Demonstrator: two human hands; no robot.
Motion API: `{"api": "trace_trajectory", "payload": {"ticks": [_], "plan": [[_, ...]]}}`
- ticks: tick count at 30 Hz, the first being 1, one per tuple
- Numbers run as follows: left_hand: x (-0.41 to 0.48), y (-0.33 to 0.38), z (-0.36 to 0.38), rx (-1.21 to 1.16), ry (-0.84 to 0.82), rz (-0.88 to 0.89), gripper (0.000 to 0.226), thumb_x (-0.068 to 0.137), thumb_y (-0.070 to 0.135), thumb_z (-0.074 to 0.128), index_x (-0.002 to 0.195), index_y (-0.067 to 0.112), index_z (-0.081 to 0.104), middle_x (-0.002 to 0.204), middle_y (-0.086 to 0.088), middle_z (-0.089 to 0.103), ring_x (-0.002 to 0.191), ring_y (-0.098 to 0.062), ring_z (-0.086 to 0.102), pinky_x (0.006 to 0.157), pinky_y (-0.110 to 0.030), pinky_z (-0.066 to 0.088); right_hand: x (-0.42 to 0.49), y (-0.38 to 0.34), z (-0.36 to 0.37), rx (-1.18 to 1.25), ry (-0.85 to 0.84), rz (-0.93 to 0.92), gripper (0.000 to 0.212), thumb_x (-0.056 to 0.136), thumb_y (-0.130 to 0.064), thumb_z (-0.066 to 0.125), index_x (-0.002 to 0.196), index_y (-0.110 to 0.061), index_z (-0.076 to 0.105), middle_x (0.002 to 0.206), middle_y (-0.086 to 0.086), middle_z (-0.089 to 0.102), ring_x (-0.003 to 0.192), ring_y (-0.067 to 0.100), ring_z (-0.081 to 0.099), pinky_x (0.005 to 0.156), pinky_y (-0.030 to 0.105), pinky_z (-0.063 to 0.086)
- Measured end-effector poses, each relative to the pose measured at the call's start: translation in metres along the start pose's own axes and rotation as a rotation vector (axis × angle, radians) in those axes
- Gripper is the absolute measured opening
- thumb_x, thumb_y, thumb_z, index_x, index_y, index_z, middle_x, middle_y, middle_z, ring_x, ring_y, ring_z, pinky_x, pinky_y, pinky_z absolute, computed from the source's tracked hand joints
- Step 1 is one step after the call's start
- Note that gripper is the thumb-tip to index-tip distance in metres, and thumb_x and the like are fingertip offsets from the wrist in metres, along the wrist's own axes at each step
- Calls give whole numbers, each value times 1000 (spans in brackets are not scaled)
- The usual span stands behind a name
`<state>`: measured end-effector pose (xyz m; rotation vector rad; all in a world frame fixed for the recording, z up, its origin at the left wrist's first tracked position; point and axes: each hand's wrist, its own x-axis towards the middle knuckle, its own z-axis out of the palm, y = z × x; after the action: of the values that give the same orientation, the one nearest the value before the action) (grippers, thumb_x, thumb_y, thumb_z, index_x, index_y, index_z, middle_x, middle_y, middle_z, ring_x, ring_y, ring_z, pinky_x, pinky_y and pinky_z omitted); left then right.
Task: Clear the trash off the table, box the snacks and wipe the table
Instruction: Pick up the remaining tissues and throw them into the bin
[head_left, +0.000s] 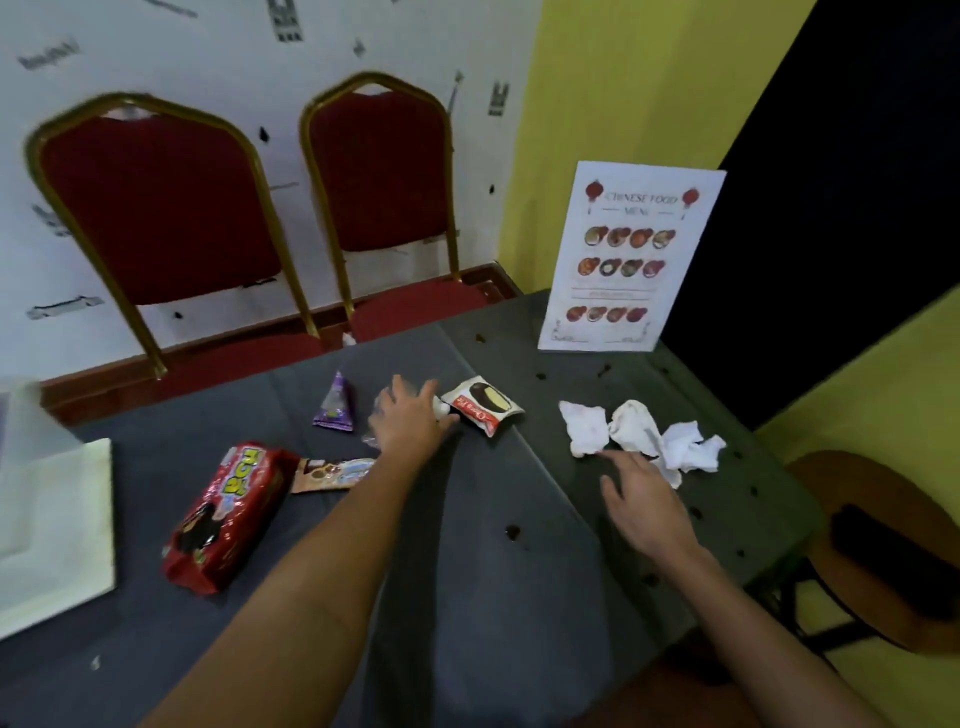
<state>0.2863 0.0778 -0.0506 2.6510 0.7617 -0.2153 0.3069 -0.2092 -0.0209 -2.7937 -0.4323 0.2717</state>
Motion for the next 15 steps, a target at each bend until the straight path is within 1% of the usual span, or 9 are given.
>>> {"api": "trace_trajectory", "payload": {"ticks": [2, 5, 7, 9, 11, 12, 15], "plan": [[3, 4, 7, 16, 68, -1, 49, 88, 49, 54, 130, 26, 43, 139, -15, 35, 125, -36, 37, 95, -51, 39, 5, 12, -4, -3, 21, 27, 39, 95, -23, 46, 133, -15, 51, 134, 5, 53, 120, 25, 50, 97, 37, 43], [2, 2, 14, -47, 93, -34, 35, 94, 40, 47, 122, 20, 48, 129, -15, 40, 116, -34, 42, 89, -47, 42, 17, 22, -5, -16, 40, 41, 39, 92, -22, 46, 130, -16, 53, 134, 4, 52, 121, 23, 49, 97, 37, 44], [1, -1, 19, -98, 78, -23, 31, 94, 33, 49, 121, 17, 48, 124, -16, 44, 111, -34, 46, 85, -45, 43, 29, 23, -5, -50, 39, 29, 42, 92, -24, 48, 133, -18, 51, 141, 3, 45, 126, 23, 44, 97, 38, 43], [4, 0, 20, -134, 88, 5, 28, 93, 25, 52, 118, 13, 52, 120, -17, 50, 107, -35, 51, 83, -43, 43, 44, 23, -8, -81, 37, 43, 49, 91, -31, 51, 139, -24, 43, 149, 6, 31, 135, 26, 32, 101, 41, 40], [5, 2, 19, -146, 81, 18, 27, 91, 21, 55, 117, 13, 54, 121, -16, 53, 107, -35, 53, 85, -42, 43, 59, 21, -10, -100, 9, 80, 60, 89, -41, 54, 144, -33, 31, 155, 10, 19, 141, 31, 19, 105, 46, 36], [6, 4, 18, -136, 65, 20, 30, 91, 23, 57, 119, 14, 54, 123, -15, 52, 108, -34, 53, 86, -41, 44, 66, 22, -10, -102, -24, 106, 66, 87, -46, 54, 146, -37, 26, 156, 11, 13, 142, 35, 14, 106, 49, 34], [7, 9, 18, -37, -10, -2, 45, 90, 35, 57, 132, 24, 44, 128, -11, 47, 113, -31, 49, 88, -42, 46, 84, 22, -6, -83, -152, 136, 73, 85, -56, 54, 146, -46, 15, 159, 11, 1, 143, 42, 6, 108, 54, 28]]}}
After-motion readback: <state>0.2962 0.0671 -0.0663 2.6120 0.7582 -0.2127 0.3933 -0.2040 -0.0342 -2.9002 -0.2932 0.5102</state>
